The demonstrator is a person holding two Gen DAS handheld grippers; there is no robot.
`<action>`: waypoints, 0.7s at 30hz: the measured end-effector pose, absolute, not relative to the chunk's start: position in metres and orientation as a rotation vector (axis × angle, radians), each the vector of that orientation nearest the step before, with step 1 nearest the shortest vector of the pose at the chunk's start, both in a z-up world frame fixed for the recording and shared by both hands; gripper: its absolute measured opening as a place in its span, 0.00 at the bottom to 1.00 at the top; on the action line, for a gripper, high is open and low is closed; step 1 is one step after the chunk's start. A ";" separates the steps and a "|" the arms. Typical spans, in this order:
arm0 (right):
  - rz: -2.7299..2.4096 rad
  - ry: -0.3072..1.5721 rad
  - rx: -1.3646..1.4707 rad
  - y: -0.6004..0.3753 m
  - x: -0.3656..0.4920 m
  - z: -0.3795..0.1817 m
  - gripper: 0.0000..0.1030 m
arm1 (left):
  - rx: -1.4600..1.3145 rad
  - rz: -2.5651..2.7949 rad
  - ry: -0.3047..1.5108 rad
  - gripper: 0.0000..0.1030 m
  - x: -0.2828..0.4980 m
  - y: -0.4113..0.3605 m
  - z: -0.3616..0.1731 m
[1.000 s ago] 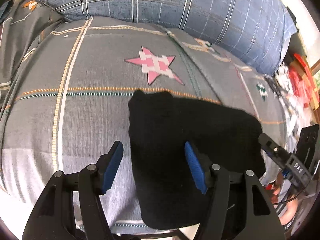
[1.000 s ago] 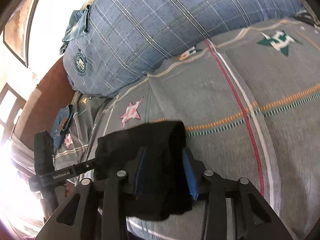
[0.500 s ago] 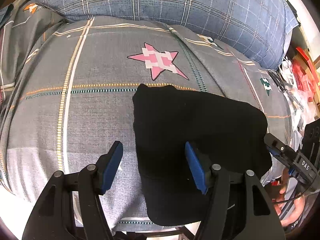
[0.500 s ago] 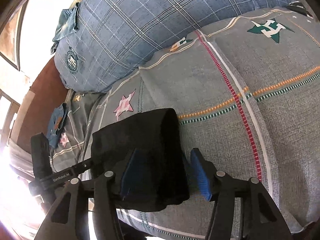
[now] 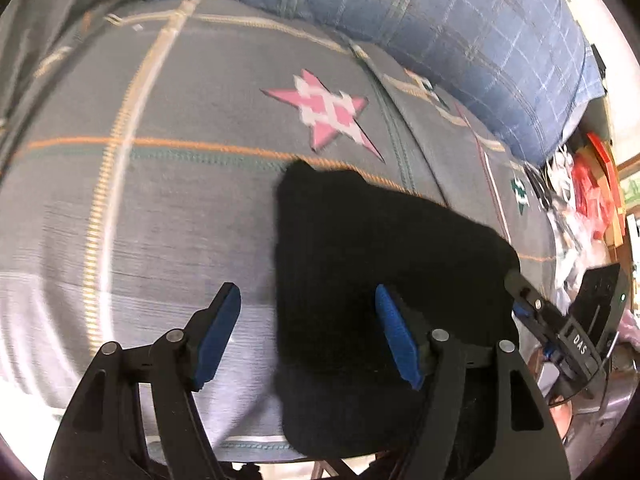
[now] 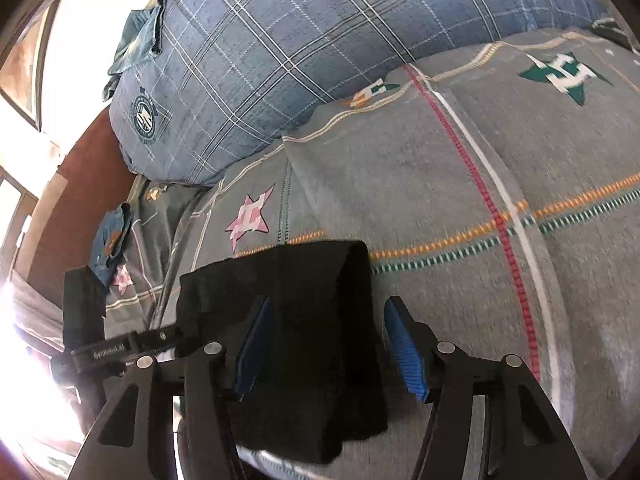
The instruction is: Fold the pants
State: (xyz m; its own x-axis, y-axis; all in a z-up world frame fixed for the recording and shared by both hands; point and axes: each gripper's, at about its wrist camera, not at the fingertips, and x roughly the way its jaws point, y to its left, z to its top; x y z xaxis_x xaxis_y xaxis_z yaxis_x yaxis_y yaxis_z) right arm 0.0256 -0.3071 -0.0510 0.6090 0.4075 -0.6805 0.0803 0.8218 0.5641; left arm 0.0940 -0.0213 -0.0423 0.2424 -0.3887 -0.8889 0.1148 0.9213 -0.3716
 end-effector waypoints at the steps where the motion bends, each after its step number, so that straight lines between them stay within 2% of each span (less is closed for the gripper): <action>1: 0.200 0.905 0.581 -0.305 0.028 -0.052 0.59 | -0.257 -0.360 1.285 0.68 0.094 -0.027 -0.045; 3: 0.197 0.895 0.559 -0.302 0.030 -0.055 0.55 | -0.262 -0.361 1.272 0.68 0.093 -0.033 -0.045; 4: 0.214 0.881 0.553 -0.300 0.031 -0.055 0.45 | -0.258 -0.367 1.259 0.67 0.093 -0.036 -0.042; 7: 0.198 0.843 0.475 -0.295 0.028 -0.047 0.37 | -0.200 -0.348 1.241 0.67 0.093 -0.046 -0.034; 11: 0.203 0.862 0.467 -0.298 0.024 -0.042 0.40 | -0.113 -0.322 1.190 0.67 0.090 -0.049 -0.027; 17: 0.225 0.874 0.528 -0.307 0.013 -0.043 0.41 | 0.024 -0.294 0.963 0.68 0.083 -0.042 0.019; 21: 0.227 0.888 0.586 -0.312 0.003 -0.049 0.42 | 0.169 -0.562 1.043 0.72 0.109 -0.076 0.024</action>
